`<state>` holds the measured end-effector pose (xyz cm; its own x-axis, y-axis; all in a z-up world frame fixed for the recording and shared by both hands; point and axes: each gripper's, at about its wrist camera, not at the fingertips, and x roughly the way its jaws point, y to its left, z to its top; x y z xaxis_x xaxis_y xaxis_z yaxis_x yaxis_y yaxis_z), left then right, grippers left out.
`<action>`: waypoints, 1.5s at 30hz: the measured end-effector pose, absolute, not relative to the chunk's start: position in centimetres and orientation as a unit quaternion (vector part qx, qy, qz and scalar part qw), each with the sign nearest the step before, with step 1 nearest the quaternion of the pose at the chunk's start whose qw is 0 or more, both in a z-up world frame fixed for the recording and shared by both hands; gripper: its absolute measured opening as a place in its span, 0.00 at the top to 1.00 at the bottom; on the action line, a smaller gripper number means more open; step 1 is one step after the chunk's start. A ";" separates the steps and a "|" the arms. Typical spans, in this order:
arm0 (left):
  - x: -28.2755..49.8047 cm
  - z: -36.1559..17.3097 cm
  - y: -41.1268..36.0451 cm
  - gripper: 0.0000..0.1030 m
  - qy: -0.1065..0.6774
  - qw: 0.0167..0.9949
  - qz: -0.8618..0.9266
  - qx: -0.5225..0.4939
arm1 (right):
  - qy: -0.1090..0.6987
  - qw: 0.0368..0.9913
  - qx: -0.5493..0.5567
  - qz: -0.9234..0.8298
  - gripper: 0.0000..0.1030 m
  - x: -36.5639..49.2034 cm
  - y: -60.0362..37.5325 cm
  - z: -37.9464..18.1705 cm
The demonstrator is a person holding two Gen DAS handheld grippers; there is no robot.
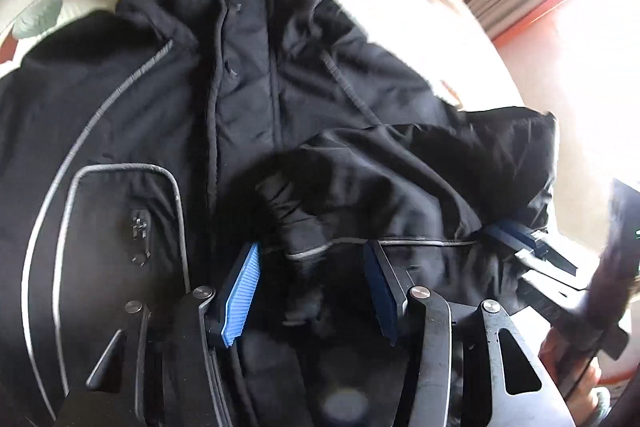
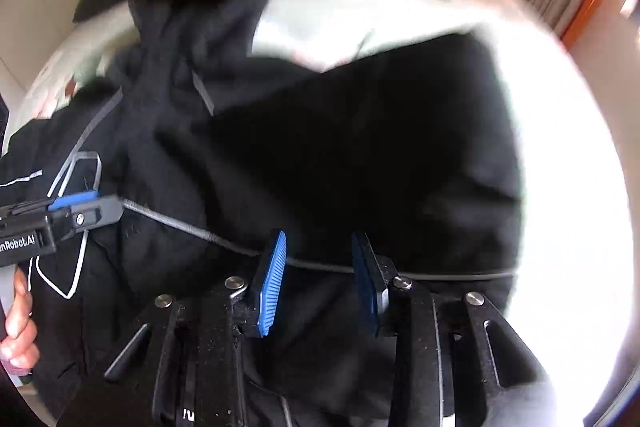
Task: Fold large clothes
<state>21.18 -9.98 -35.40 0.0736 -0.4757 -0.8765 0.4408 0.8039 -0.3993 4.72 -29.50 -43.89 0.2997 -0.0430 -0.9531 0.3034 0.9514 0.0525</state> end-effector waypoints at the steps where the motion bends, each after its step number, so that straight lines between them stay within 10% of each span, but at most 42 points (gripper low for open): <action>1: 21.3 -35.8 -10.1 0.51 0.606 0.731 -0.315 -0.017 | 0.581 0.799 0.111 -0.108 0.65 4.7 -29.4 -44.9; 7: 20.7 -34.7 -9.9 0.83 0.586 0.740 -0.327 -0.040 | 0.572 0.806 0.113 -0.098 0.65 5.2 -30.0 -44.5; 14: 20.4 -27.7 -6.9 0.84 0.536 0.779 -0.324 -0.042 | 0.563 0.810 0.158 -0.041 0.64 5.0 -29.6 -38.1; 23: 23.7 -24.6 6.8 0.84 0.508 0.844 -0.169 -0.036 | 0.505 0.852 0.140 0.003 0.38 6.6 -26.7 -31.6; 31: 25.0 -35.3 11.2 0.66 0.582 0.809 -0.086 -0.001 | 0.614 0.784 0.069 -0.068 0.36 11.8 -24.0 -44.5; 36: 24.4 -32.6 13.5 0.44 0.568 0.820 -0.065 -0.036 | 0.618 0.782 0.050 -0.068 0.34 13.5 -23.5 -43.4; 45: 23.0 -28.5 8.5 0.42 0.557 0.815 -0.148 -0.056 | 0.575 0.815 0.067 0.015 0.34 17.6 -18.3 -39.2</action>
<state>23.01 8.53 -28.47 0.3360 -0.3034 -0.8917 0.1777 0.9501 -0.2563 17.56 -18.32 -39.17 0.3380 0.1009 -0.9357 0.0522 0.9907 0.1257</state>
